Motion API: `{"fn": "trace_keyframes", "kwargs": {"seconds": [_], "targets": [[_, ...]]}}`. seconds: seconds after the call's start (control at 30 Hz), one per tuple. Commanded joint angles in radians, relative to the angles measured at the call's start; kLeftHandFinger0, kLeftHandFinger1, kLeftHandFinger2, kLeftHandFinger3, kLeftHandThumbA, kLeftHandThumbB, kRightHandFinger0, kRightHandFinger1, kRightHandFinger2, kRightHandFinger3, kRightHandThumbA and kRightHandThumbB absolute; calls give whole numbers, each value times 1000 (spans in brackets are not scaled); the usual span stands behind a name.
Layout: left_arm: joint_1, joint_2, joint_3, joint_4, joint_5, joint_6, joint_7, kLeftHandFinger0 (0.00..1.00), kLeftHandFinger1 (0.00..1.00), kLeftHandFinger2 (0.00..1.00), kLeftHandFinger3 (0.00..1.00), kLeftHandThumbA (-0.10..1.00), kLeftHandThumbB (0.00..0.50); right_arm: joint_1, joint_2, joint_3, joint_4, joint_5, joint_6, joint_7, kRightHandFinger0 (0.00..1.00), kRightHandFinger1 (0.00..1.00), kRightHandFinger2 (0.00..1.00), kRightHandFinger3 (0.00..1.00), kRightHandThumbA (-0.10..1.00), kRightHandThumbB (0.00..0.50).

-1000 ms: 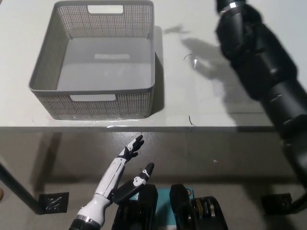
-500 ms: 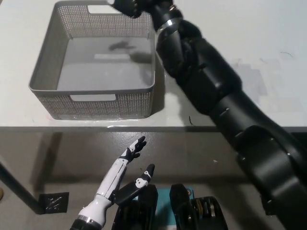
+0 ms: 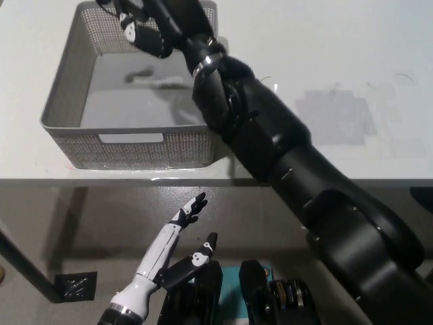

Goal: Use the right hand to pick up a black power cord and place it into a container on the left hand side

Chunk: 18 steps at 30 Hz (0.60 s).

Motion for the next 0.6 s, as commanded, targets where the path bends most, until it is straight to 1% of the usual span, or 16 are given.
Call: {"fn": "trace_keyframes", "kwargs": {"seconds": [0.0,0.1,0.13,0.17,0.2,0.23,0.27,0.3,0.33,0.37,0.4,0.43,0.47,0.5,0.53,0.57], "targets": [[-33,5,-6,-32,4,-13,-13,1000,1000,1000,1000,530,0,-59,30,0,47,22,-42,-19,0,442,807,933,-100,143],[-36,8,-7,-41,2,0,-23,1000,1000,1000,1000,516,0,-52,39,0,78,25,-54,-34,0,441,807,965,-100,151],[-36,8,-7,-42,3,0,-23,1000,1000,1000,1000,516,0,-48,42,3,88,21,-54,-42,0,445,822,991,-100,149],[-36,9,-9,-48,7,6,-26,1000,1000,1000,1000,500,0,-40,47,3,98,23,-47,-38,0,452,836,1000,-100,128],[-37,9,-10,-50,11,10,-28,1000,1000,1000,1000,499,0,-36,48,3,101,24,-43,-32,0,473,861,1000,-100,131],[-37,9,-11,-51,11,9,-29,1000,1000,1000,1000,497,0,-34,49,4,105,23,-42,-33,0,476,865,1000,-100,131],[-37,6,-10,-51,0,8,-32,1000,1000,1000,1000,469,0,-29,48,8,111,20,-43,-33,4,485,874,1000,-100,141],[-37,5,-11,-53,2,8,-32,1000,1000,1000,1000,474,0,-27,47,9,113,19,-40,-32,7,492,878,1000,-100,144],[-37,3,-9,-51,-5,2,-32,1000,1000,1000,1000,445,0,-25,47,13,119,15,-40,-39,5,491,879,1000,-100,129],[-38,2,-8,-51,-13,3,-35,1000,1000,1000,1000,427,0,-23,47,15,125,14,-42,-45,0,486,885,1000,-100,134],[-39,2,-7,-50,-17,5,-38,1000,1000,1000,1000,417,2,-23,47,16,128,14,-42,-45,0,488,890,996,-100,128],[-42,3,-6,-49,-20,5,-40,1000,1000,1000,1000,414,0,-23,46,16,131,15,-40,-45,0,489,893,981,-100,132],[-44,4,-7,-51,-17,7,-42,1000,1000,1000,1000,405,0,-25,44,14,133,19,-34,-31,15,499,906,953,-100,119],[-45,4,-7,-51,-14,7,-41,1000,1000,1000,1000,403,4,-25,42,11,137,25,-37,-21,30,493,873,889,-100,131],[-46,5,-7,-49,-11,4,-42,1000,1000,1000,1000,401,0,-23,40,4,142,36,-48,-12,34,456,787,784,-100,159],[-49,6,-8,-48,-11,3,-43,1000,1000,1000,1000,401,1,-23,38,0,147,42,-58,-7,51,432,732,740,-28,198]]}}
